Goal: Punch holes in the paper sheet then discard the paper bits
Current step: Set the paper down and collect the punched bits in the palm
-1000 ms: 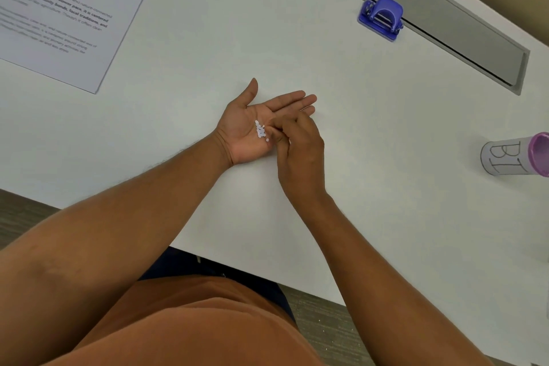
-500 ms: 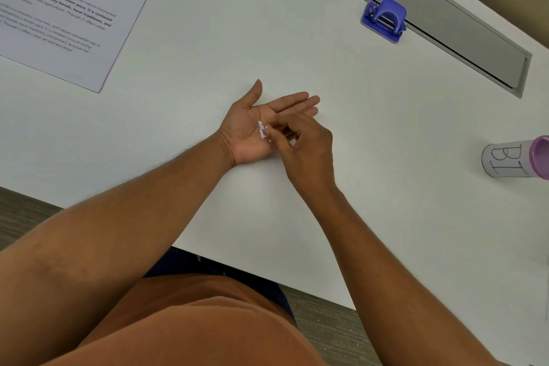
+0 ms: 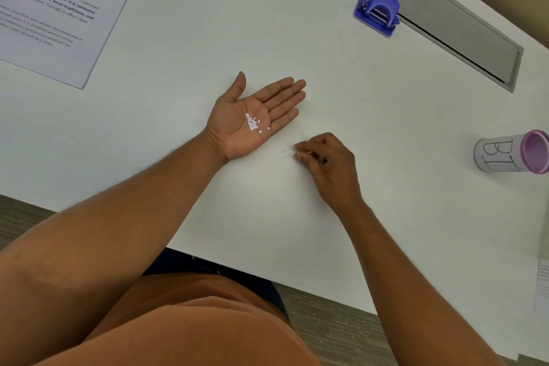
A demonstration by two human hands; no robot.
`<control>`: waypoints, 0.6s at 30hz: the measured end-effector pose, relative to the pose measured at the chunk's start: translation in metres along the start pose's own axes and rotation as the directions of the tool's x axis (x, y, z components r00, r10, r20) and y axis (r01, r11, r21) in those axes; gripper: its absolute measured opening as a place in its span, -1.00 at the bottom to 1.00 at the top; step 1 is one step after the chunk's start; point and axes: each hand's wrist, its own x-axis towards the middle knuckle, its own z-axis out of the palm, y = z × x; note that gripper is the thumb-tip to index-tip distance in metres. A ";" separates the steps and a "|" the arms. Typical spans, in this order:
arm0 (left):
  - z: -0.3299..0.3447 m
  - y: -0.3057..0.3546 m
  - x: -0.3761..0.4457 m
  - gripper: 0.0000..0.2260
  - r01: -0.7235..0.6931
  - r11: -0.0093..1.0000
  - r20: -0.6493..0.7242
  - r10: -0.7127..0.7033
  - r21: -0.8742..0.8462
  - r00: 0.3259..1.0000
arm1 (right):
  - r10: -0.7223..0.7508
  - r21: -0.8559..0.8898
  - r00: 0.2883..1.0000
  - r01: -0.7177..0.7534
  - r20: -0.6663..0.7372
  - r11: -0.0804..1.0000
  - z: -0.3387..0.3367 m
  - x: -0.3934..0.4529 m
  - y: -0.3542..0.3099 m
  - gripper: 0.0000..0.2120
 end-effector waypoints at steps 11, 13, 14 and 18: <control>0.002 -0.002 0.000 -0.28 0.010 1.000 -0.028 -0.010 0.012 1.000 | -0.174 -0.099 0.971 0.192 0.167 0.976 -0.001 0.020 -0.003 -0.78; 0.002 -0.002 0.001 -0.28 0.010 1.000 -0.026 -0.010 0.010 1.000 | -0.231 -0.139 0.954 0.259 0.191 0.956 -0.002 0.023 -0.002 -0.81; 0.002 -0.002 0.001 -0.28 0.009 1.000 -0.028 -0.008 0.014 1.000 | -0.261 -0.161 0.945 0.294 0.198 0.942 -0.001 0.024 -0.002 -0.83; 0.002 -0.002 0.000 -0.29 0.007 1.000 -0.028 -0.007 0.019 1.000 | -0.360 -0.225 0.920 0.388 0.154 0.894 0.009 0.027 -0.003 -0.92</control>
